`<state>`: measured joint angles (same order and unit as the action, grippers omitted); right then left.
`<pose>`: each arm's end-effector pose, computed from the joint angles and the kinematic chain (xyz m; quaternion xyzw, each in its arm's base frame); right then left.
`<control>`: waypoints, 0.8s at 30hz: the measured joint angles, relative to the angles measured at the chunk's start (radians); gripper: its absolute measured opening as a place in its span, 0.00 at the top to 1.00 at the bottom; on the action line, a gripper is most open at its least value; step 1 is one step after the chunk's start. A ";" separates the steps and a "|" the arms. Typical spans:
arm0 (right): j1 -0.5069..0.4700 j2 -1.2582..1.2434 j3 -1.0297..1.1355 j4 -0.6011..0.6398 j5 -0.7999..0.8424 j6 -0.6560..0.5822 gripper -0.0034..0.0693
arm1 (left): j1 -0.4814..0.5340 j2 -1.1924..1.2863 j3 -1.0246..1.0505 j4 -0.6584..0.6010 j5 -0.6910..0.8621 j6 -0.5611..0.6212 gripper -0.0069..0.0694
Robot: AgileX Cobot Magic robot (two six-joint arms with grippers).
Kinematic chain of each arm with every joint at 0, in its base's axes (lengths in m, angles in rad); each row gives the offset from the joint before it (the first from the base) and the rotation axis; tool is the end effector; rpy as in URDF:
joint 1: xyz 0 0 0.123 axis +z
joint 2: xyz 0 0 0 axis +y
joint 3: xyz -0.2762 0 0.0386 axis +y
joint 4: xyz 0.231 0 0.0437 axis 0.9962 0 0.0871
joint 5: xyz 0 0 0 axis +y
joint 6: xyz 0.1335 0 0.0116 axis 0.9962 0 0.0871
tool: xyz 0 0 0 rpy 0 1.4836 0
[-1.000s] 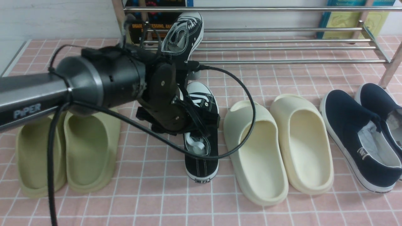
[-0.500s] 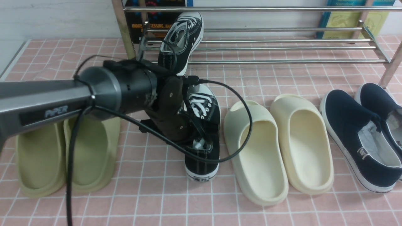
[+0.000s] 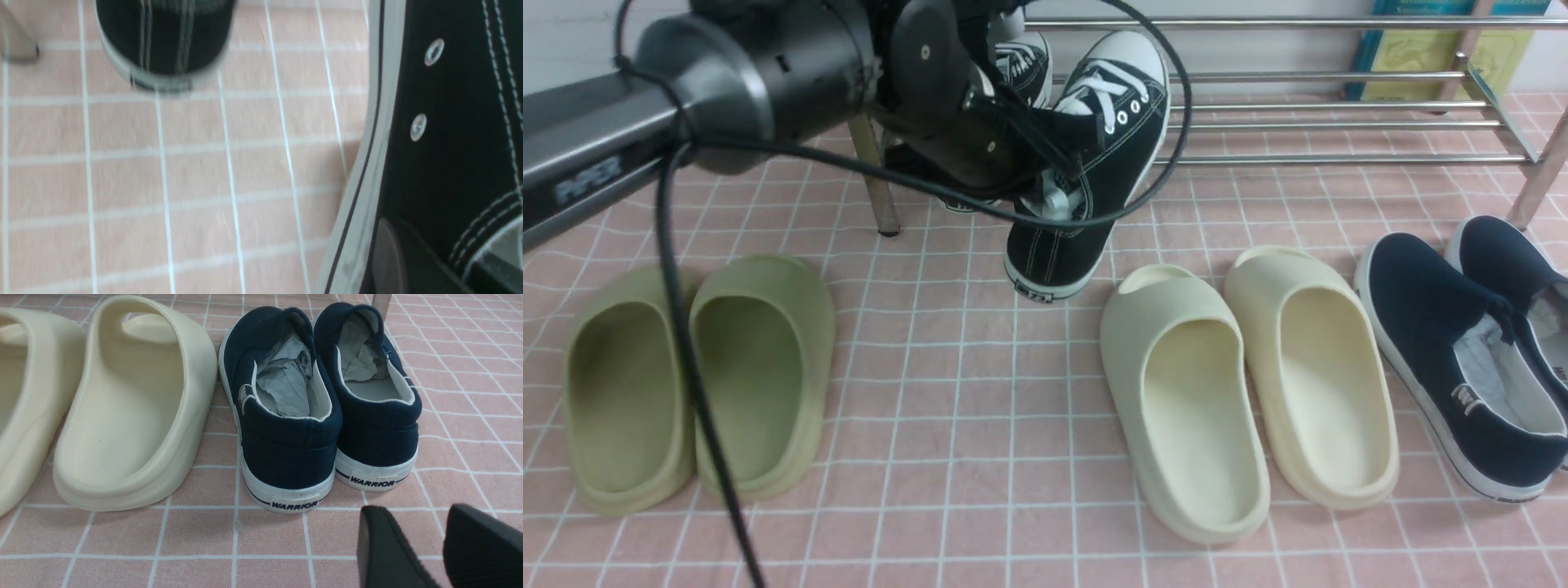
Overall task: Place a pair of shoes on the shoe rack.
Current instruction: Use the left arm to put a shoe into the shoe rack
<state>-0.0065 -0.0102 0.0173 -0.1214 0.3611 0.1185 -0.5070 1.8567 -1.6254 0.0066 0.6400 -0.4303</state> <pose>0.0834 -0.0063 0.1640 0.0174 0.7982 -0.0176 0.6019 0.3889 -0.2154 0.2720 0.0371 0.9229 -0.1706 0.3432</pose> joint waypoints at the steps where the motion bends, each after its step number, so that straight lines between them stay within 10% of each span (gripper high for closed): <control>1: 0.000 0.000 0.000 0.000 0.000 0.000 0.62 | 0.009 0.038 -0.048 0.000 0.004 0.000 0.88; 24: 0.000 -0.001 0.000 -0.001 0.001 0.000 0.62 | 0.094 0.468 -0.593 0.077 -0.004 -0.171 0.88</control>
<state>-0.0065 -0.0110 0.0173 -0.1221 0.3618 0.1185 -0.4129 2.3244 -2.2180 0.0835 0.6362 -0.6015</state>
